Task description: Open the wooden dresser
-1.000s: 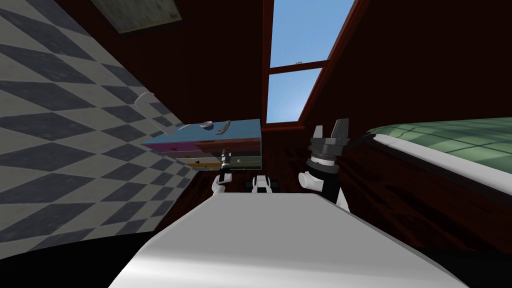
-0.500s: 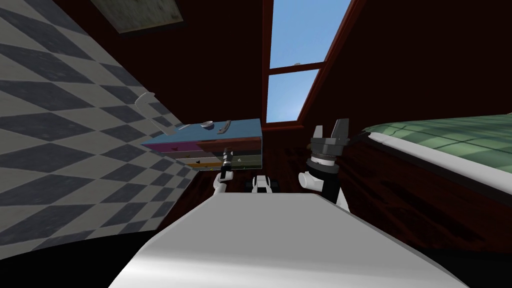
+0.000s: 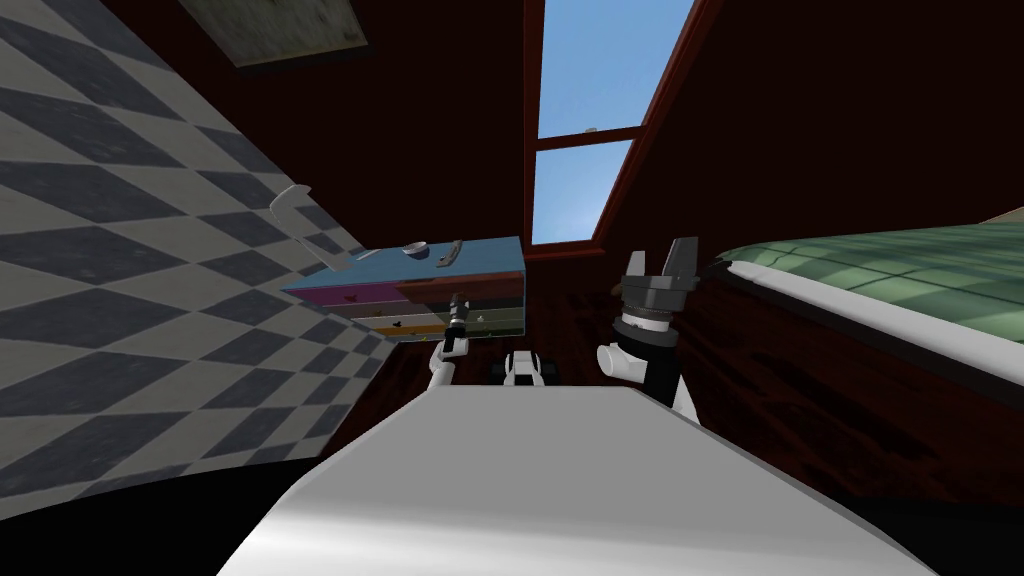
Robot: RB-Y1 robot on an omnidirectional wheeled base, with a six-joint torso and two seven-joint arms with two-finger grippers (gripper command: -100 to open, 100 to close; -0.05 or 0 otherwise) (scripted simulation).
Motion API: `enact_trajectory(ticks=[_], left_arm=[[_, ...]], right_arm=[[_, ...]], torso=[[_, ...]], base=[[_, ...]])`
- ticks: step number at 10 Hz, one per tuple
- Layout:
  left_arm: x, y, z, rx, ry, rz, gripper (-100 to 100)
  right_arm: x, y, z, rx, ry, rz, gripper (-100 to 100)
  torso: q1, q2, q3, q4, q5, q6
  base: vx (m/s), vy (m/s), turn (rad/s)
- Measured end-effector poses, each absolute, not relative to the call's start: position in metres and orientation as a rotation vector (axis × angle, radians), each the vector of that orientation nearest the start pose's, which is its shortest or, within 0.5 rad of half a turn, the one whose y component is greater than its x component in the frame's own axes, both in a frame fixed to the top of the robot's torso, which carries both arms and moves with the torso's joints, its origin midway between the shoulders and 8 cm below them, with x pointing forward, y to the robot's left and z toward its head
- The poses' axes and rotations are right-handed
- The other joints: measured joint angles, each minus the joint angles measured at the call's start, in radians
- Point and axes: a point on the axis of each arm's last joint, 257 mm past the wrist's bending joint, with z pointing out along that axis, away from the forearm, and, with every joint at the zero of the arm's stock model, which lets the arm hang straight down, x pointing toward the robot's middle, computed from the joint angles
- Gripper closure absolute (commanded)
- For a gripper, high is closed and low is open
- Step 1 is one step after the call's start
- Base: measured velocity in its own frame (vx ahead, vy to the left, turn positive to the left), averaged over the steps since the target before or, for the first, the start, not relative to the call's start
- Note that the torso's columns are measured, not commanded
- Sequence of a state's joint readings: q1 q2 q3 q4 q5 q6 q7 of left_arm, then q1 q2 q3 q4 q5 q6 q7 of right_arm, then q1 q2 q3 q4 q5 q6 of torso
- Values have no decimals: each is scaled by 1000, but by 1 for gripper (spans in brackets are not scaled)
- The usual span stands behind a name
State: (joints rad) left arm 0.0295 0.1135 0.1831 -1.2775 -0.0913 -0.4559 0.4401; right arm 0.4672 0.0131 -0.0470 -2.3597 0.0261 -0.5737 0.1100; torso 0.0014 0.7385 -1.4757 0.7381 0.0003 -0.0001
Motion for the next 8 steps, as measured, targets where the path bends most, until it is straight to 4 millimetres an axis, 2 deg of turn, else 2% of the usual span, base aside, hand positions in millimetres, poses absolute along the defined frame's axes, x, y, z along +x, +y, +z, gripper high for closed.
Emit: enact_trajectory(ticks=[8], left_arm=[[531, 335, -259, -1371, 944, -1363, -100]], right_arm=[[311, -280, 82, 462, 509, 1181, 0]], torso=[[-1, -1, 0, 0, 0, 0]], base=[[-47, 40, -39]])
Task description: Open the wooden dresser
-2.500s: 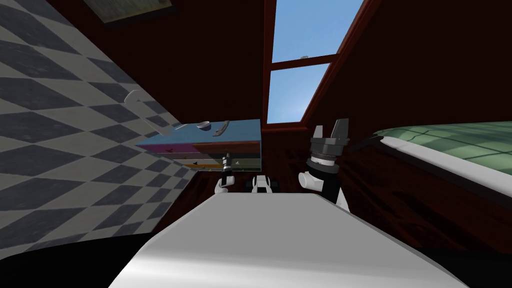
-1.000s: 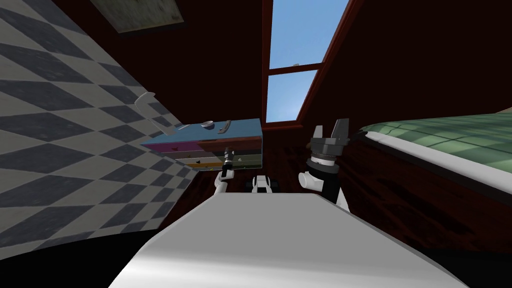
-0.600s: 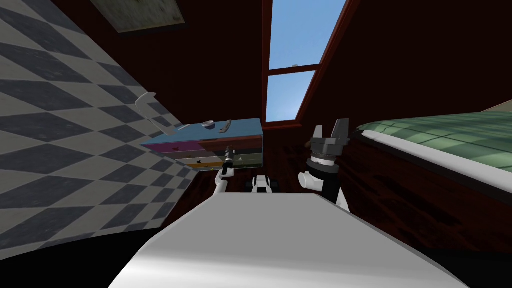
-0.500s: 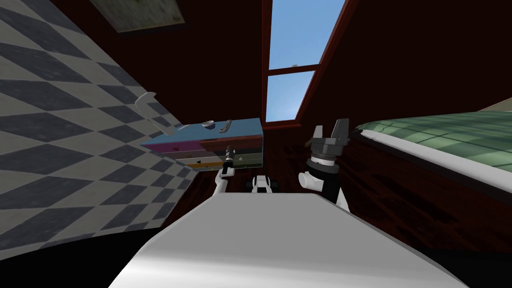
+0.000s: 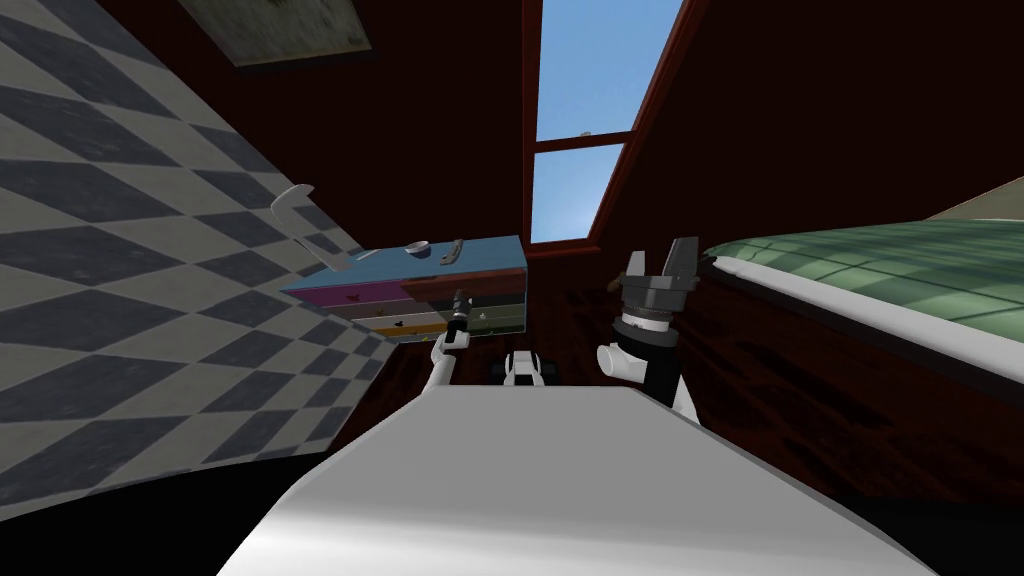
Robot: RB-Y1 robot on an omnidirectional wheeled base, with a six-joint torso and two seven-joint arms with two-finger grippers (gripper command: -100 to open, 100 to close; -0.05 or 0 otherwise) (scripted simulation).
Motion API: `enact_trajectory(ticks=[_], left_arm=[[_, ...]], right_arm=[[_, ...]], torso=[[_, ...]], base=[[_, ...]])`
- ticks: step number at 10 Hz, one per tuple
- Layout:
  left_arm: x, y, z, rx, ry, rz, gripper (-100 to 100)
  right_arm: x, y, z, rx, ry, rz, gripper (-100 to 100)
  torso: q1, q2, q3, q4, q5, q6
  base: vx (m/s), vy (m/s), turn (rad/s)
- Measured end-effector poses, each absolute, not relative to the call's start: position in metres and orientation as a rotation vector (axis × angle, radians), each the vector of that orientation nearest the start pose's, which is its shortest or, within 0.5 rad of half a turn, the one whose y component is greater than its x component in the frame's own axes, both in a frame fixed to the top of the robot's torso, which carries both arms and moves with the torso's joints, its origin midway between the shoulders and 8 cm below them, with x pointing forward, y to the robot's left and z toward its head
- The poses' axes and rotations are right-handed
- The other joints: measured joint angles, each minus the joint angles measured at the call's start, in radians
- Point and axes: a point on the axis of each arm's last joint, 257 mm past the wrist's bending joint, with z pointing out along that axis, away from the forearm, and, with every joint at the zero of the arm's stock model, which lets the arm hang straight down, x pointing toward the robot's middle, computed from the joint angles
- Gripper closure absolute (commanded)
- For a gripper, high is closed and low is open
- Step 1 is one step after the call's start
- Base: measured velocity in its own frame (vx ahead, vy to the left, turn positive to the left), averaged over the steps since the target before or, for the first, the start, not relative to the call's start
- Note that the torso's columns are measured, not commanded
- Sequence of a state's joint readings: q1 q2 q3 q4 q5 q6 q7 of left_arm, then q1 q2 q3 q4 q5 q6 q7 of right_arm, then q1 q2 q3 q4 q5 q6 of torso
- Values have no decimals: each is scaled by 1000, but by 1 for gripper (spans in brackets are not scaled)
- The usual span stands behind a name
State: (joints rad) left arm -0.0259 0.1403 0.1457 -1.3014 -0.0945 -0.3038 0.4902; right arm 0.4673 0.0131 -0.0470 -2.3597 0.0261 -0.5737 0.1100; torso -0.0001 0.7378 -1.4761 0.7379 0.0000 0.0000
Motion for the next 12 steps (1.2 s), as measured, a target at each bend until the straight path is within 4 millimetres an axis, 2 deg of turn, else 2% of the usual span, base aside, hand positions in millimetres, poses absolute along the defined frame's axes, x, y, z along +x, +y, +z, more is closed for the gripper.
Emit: enact_trajectory(ticks=[5, 6, 12], left_arm=[[543, 330, -260, -1412, 974, -1356, -100], [543, 330, -260, -1412, 974, -1356, 100], [542, 328, -256, -1409, 980, -1364, 100]], right_arm=[[311, -280, 82, 462, 509, 1181, 0], [311, -280, 82, 462, 509, 1181, 0], [311, -280, 82, 462, 509, 1182, 0]], torso=[[-1, -1, 0, 0, 0, 0], [-1, -2, -1, 0, 0, 0], [-1, 1, 1, 0, 0, 0]], base=[[-34, 28, -27], [0, 0, 0], [-161, -19, 16]])
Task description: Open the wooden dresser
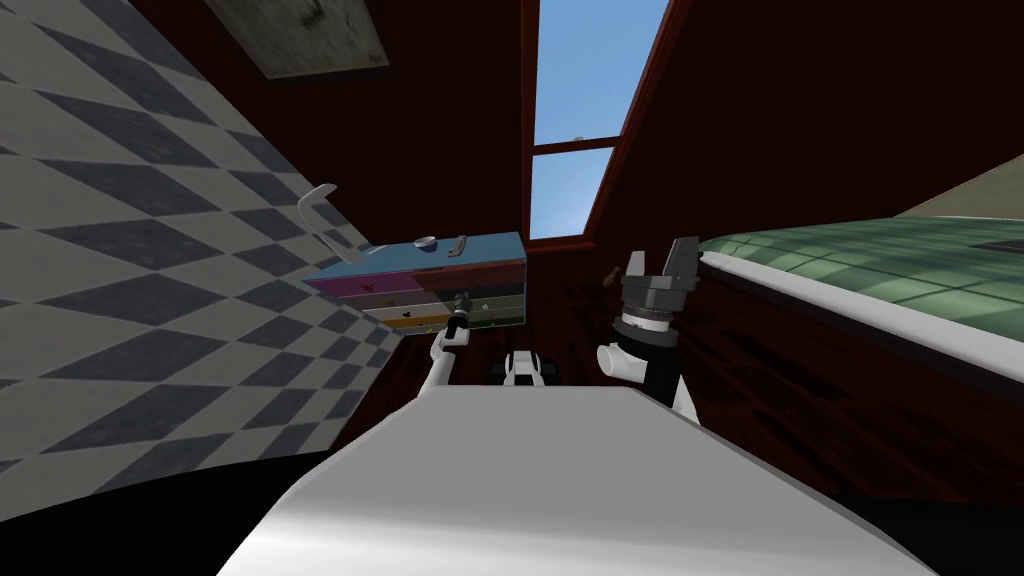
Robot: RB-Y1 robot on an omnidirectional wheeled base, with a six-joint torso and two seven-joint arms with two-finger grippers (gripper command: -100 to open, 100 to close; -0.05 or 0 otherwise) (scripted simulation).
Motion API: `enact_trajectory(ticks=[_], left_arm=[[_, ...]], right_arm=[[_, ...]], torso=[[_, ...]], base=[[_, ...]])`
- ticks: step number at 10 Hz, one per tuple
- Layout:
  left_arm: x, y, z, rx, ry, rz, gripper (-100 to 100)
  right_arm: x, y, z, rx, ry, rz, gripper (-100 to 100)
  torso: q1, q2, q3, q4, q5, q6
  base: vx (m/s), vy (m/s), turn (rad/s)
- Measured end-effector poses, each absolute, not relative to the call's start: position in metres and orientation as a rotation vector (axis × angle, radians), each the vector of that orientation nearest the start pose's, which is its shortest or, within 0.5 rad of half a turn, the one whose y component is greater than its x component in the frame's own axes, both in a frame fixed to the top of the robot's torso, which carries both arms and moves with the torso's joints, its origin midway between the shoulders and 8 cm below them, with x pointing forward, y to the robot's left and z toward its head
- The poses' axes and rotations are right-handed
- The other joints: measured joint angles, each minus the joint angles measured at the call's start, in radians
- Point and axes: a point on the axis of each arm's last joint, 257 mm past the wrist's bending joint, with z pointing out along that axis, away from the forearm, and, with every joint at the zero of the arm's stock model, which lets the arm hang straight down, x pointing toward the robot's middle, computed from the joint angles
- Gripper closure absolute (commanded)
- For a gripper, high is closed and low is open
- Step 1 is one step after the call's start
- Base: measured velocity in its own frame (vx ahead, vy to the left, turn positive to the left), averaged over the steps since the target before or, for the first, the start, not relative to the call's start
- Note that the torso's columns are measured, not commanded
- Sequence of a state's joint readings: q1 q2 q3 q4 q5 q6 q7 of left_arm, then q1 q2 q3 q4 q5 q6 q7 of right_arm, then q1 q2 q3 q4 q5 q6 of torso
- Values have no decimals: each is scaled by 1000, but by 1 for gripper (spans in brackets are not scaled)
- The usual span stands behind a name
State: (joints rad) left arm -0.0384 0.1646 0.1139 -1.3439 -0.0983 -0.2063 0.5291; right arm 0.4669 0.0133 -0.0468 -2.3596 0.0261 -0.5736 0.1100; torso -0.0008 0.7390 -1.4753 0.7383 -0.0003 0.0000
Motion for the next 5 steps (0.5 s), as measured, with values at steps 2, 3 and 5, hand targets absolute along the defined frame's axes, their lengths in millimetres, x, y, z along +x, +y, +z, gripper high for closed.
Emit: enact_trajectory(ticks=[2, 3, 5], left_arm=[[543, 329, -257, -1413, 981, -1361, -100], [543, 329, -257, -1417, 982, -1358, -100], [546, 329, -258, -1423, 984, -1352, -100]], right_arm=[[311, -280, 82, 462, 510, 1181, 0], [311, -280, 82, 462, 510, 1181, 0], [311, -280, 82, 462, 510, 1181, 0]], torso=[[3, -14, -9, -4, 1, 0], [3, -13, -8, -4, 1, 0], [0, -3, -2, -1, 0, 0]], base=[[104, 18, -31], [155, 23, -20], [170, 26, -25]])
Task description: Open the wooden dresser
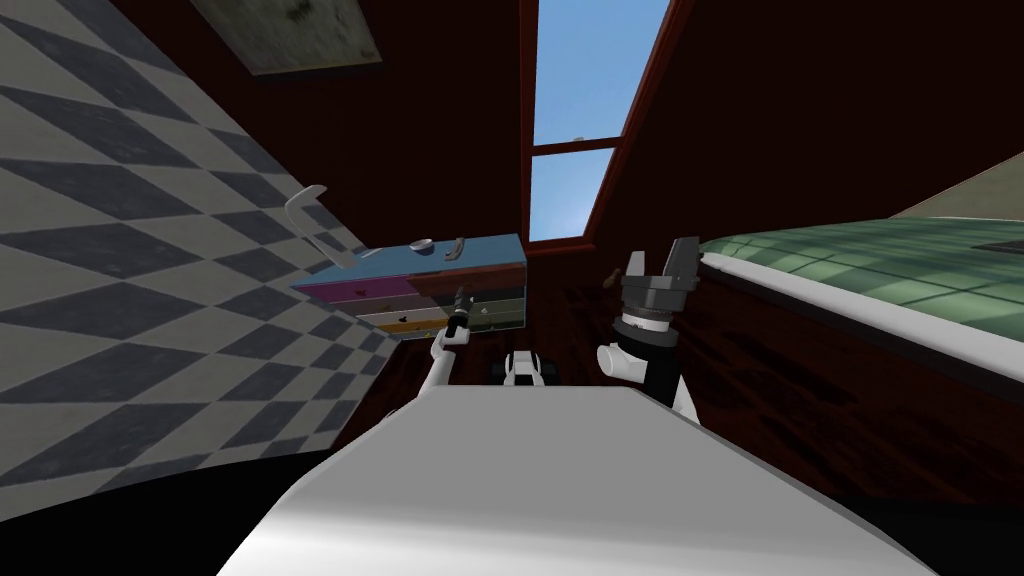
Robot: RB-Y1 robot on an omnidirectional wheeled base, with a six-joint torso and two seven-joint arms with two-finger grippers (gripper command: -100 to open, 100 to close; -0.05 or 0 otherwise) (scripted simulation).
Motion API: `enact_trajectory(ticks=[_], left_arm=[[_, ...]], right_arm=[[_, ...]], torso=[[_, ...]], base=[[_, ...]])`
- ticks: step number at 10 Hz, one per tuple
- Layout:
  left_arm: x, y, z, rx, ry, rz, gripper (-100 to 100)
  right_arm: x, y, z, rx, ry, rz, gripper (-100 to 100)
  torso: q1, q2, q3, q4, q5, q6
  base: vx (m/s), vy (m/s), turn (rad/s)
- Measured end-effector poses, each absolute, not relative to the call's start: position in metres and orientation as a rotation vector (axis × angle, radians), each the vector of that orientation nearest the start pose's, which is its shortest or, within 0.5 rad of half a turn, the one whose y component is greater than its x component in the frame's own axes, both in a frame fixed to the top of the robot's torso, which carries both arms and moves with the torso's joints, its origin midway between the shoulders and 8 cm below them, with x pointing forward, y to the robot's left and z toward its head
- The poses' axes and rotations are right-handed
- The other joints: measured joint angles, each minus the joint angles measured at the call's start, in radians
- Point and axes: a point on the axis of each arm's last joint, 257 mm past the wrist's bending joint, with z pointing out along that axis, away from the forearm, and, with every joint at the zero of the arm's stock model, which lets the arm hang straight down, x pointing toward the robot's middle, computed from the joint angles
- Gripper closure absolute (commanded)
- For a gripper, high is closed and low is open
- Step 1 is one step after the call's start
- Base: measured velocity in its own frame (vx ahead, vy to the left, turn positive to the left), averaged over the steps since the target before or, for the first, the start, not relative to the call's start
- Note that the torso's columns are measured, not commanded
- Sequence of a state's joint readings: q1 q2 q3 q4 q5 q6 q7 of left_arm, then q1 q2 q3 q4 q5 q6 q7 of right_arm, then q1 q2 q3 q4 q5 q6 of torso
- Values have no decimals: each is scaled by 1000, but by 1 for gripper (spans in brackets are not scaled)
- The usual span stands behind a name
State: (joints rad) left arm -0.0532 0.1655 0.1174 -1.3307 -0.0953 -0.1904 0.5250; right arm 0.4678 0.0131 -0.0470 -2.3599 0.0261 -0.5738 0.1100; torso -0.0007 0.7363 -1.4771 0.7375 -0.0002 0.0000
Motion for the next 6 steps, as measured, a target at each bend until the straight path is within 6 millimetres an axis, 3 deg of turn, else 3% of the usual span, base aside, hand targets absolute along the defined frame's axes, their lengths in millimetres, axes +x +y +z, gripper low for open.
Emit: enact_trajectory(ticks=[2, 3, 6], left_arm=[[547, 330, -259, -1426, 986, -1349, -100], [547, 330, -259, -1426, 986, -1349, 100], [547, 329, -258, -1426, 989, -1350, 100]], right_arm=[[311, -280, 82, 462, 509, 1181, 0], [311, -280, 82, 462, 509, 1181, 0], [311, -280, 82, 462, 509, 1182, 0]], torso=[[0, 8, 5, 2, 0, 0], [-1, 9, 6, 3, 0, 0], [-1, 8, 5, 2, 0, 0]], base=[[50, 15, -2], [10, 2, 0], [-139, -16, 17]])
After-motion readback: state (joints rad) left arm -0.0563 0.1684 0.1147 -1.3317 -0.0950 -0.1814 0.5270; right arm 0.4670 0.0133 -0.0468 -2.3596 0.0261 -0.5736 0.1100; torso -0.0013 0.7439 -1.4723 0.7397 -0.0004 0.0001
